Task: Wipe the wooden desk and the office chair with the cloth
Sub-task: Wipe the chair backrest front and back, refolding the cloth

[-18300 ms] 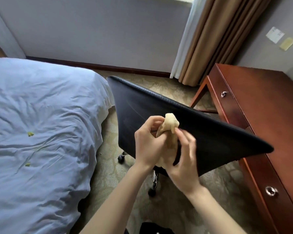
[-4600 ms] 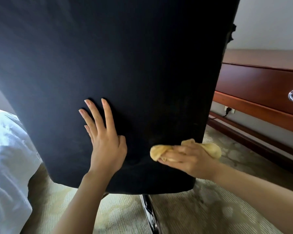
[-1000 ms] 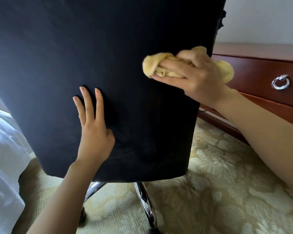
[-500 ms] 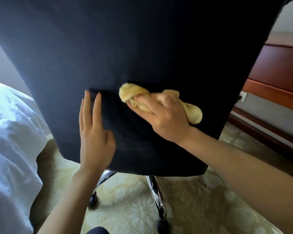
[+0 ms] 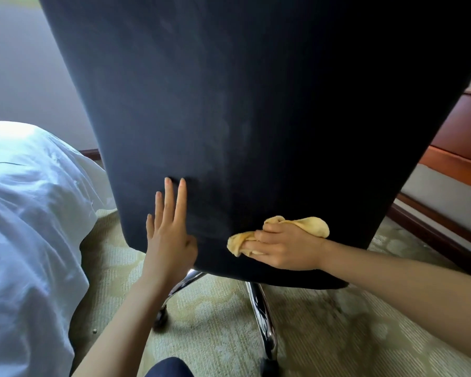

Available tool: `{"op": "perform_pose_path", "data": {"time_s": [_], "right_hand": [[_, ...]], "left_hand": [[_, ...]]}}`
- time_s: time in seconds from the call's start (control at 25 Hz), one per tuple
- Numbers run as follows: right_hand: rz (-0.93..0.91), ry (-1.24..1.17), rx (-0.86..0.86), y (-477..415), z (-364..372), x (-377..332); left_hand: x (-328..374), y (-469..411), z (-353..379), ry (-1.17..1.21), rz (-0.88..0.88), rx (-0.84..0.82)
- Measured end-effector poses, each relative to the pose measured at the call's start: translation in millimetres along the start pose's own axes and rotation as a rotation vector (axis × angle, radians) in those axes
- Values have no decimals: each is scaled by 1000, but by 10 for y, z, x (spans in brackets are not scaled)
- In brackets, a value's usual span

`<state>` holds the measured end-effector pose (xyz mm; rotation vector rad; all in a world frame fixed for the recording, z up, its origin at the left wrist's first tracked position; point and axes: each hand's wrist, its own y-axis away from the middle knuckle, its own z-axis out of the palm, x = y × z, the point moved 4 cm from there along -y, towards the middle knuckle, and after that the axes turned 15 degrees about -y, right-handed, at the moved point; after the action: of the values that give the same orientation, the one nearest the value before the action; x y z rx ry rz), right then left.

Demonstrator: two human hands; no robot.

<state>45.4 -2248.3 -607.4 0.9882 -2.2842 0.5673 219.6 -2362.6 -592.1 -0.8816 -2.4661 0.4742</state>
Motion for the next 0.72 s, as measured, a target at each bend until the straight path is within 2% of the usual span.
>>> {"op": "perform_pose_path", "data": {"time_s": [0.08, 0.32, 0.56, 0.72], "right_hand": [[-36, 40, 17, -61, -132, 155], [17, 168, 171, -477, -761, 707], [318, 462, 418, -1049, -1494, 1343], [537, 458, 614, -1402, -1731, 1575]], "left_hand": [[-50, -25, -75, -7, 2, 10], [-38, -131, -254, -27, 47, 67], [34, -278, -284, 23, 37, 106], [16, -361, -312, 33, 22, 141]]}}
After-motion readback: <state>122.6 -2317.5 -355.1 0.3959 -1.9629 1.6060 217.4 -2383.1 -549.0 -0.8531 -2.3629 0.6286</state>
